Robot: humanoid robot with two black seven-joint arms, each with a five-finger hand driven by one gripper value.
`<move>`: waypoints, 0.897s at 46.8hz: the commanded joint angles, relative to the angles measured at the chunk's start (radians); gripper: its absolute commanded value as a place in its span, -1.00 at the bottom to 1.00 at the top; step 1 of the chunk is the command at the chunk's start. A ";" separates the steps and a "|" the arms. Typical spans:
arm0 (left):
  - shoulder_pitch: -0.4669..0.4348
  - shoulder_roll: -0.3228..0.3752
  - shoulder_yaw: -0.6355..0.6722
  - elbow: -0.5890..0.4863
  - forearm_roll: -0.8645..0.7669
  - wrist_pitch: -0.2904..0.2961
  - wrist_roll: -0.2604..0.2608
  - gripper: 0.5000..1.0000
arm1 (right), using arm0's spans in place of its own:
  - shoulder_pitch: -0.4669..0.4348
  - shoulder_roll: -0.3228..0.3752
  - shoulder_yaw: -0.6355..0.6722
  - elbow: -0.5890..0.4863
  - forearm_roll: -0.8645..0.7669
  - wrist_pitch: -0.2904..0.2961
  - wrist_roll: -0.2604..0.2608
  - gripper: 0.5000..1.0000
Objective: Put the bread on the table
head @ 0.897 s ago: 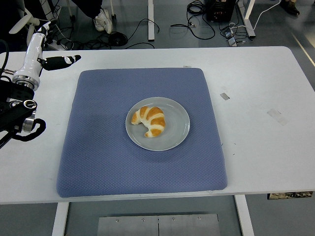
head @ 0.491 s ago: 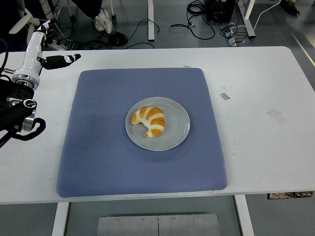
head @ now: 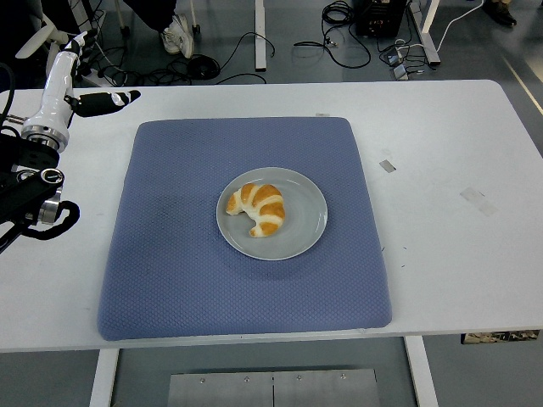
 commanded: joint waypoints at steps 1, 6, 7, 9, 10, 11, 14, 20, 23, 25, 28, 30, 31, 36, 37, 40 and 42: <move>0.000 0.001 0.001 0.000 0.000 0.000 0.000 0.92 | 0.000 0.000 0.000 0.000 0.000 0.000 0.000 1.00; 0.000 0.001 0.000 0.000 0.000 0.000 0.000 0.93 | 0.000 0.000 0.000 0.000 0.000 0.000 0.000 1.00; 0.000 0.002 0.000 0.000 0.000 0.000 0.000 0.94 | 0.000 0.000 0.000 0.000 0.000 0.000 0.000 1.00; 0.000 0.002 -0.002 0.000 -0.001 0.000 0.000 0.94 | 0.000 0.000 0.000 0.000 0.000 0.000 0.000 1.00; 0.000 0.002 -0.002 0.000 -0.001 0.000 0.000 0.95 | 0.000 0.000 0.000 0.000 0.000 0.000 0.000 1.00; 0.000 0.004 -0.002 0.000 -0.001 0.000 0.000 0.95 | 0.000 0.000 0.000 0.000 0.000 0.000 0.000 1.00; -0.001 0.004 -0.006 0.000 -0.001 0.000 0.000 0.96 | 0.000 0.000 0.000 0.000 0.000 0.000 0.000 1.00; -0.003 0.004 -0.010 0.000 -0.009 0.000 0.000 0.96 | 0.000 0.000 0.000 0.000 0.000 0.000 0.000 1.00; -0.003 0.004 -0.010 0.000 -0.012 0.000 0.000 0.96 | 0.000 0.000 0.000 0.000 0.000 0.000 0.000 1.00; -0.003 0.004 -0.011 0.000 -0.012 0.000 0.000 0.96 | 0.000 0.000 0.000 0.000 0.000 0.000 0.000 1.00; -0.003 0.004 -0.014 0.000 -0.012 0.000 0.000 0.96 | 0.000 0.000 0.000 0.000 0.000 0.000 0.000 1.00; -0.003 0.004 -0.016 0.000 -0.012 0.000 0.000 0.96 | 0.000 0.000 0.000 0.000 0.000 0.000 0.000 1.00; -0.003 0.002 -0.016 0.000 -0.012 0.000 0.000 0.96 | 0.000 0.000 0.000 0.000 0.000 0.000 0.000 1.00; -0.004 0.001 -0.016 0.000 -0.012 0.000 0.000 0.96 | 0.000 0.000 0.000 0.000 0.000 0.000 0.000 1.00; -0.004 0.001 -0.016 0.000 -0.012 0.000 0.000 0.96 | 0.000 0.000 0.000 0.000 0.000 0.000 0.000 1.00; -0.004 -0.001 -0.016 0.000 -0.012 0.000 0.000 0.96 | 0.000 0.000 0.000 0.000 0.000 0.000 0.000 1.00; -0.006 -0.001 -0.016 -0.002 -0.012 0.000 0.000 0.96 | 0.000 0.000 0.000 0.000 0.000 0.000 0.000 1.00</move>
